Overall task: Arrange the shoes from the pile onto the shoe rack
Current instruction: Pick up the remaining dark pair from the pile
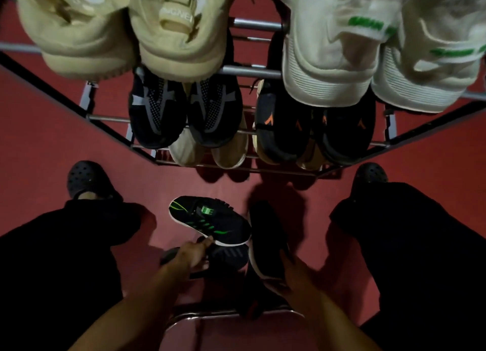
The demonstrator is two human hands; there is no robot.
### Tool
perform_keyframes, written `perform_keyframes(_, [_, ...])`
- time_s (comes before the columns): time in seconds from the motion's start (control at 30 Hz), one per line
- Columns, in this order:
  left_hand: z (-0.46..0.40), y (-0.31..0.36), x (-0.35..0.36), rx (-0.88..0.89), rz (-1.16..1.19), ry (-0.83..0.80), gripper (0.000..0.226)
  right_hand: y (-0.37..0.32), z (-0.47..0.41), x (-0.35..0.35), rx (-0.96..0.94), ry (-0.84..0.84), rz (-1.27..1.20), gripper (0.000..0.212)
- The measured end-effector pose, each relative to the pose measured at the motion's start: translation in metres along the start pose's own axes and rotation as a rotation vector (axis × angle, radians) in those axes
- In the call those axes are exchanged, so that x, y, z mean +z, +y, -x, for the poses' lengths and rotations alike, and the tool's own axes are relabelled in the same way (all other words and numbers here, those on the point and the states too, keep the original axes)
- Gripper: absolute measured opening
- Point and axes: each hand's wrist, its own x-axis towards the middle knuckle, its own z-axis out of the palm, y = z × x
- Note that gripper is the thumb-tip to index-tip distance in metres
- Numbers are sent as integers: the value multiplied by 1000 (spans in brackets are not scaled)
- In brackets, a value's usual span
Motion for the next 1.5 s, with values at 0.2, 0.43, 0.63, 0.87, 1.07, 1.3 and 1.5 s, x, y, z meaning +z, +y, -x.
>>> perform_keyframes(0.2, [-16,-17,60,-74,411,-56,18,3,-9,-3,61,36,18,35])
perform_keyframes(0.43, [-39,-8,72,-158,503,186,42,0,-5,-3,28,10,15,40])
perform_keyframes(0.63, [-41,1,77,-143,542,388,83,-4,-6,-1,-44,12,63,45])
perform_keyframes(0.87, [-51,1,69,-160,413,99,35,-5,-11,-2,-70,65,60,45])
perform_keyframes(1.07, [-55,4,69,-130,411,130,17,-11,-8,2,-80,68,50,41])
perform_keyframes(1.3, [-23,4,33,-6,337,131,21,-17,4,13,-67,-3,-11,37])
perform_keyframes(1.5, [10,15,-18,98,421,34,25,-11,15,16,-14,-86,-159,39])
